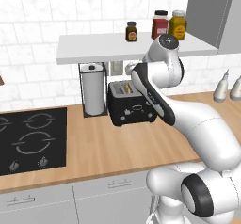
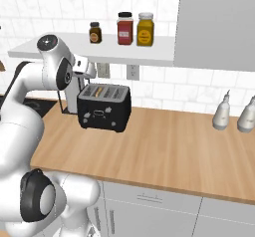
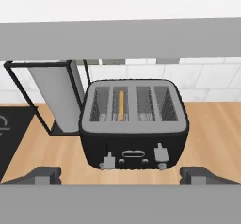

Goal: Start the toaster. Once the lever pops up, take the bread to the plate on the dining counter.

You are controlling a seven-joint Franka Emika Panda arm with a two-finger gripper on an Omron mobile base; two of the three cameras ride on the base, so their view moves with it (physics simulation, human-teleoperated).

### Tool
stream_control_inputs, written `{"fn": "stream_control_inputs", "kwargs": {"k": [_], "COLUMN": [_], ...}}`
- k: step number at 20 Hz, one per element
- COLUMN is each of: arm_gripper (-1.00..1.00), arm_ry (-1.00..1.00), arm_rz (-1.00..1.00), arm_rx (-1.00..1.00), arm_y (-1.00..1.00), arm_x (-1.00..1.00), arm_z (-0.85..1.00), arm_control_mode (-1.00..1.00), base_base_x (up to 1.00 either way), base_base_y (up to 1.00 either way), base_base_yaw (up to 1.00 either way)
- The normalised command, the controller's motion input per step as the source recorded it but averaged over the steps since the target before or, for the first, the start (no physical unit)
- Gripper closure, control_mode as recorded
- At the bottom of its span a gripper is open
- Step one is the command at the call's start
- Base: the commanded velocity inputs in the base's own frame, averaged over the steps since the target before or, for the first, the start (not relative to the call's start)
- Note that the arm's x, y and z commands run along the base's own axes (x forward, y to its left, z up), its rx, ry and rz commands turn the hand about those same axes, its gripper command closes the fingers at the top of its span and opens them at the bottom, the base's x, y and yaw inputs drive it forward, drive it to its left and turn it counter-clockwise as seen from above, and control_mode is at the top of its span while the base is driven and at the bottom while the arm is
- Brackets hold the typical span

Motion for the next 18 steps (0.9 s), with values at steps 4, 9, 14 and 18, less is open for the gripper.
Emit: {"fn": "stream_control_inputs", "kwargs": {"k": [4, 9, 14, 18], "arm_gripper": [-1.00, -1.00, -1.00, -1.00], "arm_ry": [0.00, 0.00, 0.00, 0.00], "arm_rz": [0.00, 0.00, 0.00, 0.00], "arm_rx": [0.00, 0.00, 0.00, 0.00], "arm_y": [0.00, 0.00, 0.00, 0.00], "arm_x": [0.00, 0.00, 0.00, 0.00], "arm_z": [0.00, 0.00, 0.00, 0.00], "arm_control_mode": [-1.00, -1.00, -1.00, -1.00], "base_base_x": [0.00, 0.00, 0.00, 0.00], "base_base_y": [0.00, 0.00, 0.00, 0.00], "base_base_yaw": [0.00, 0.00, 0.00, 0.00]}}
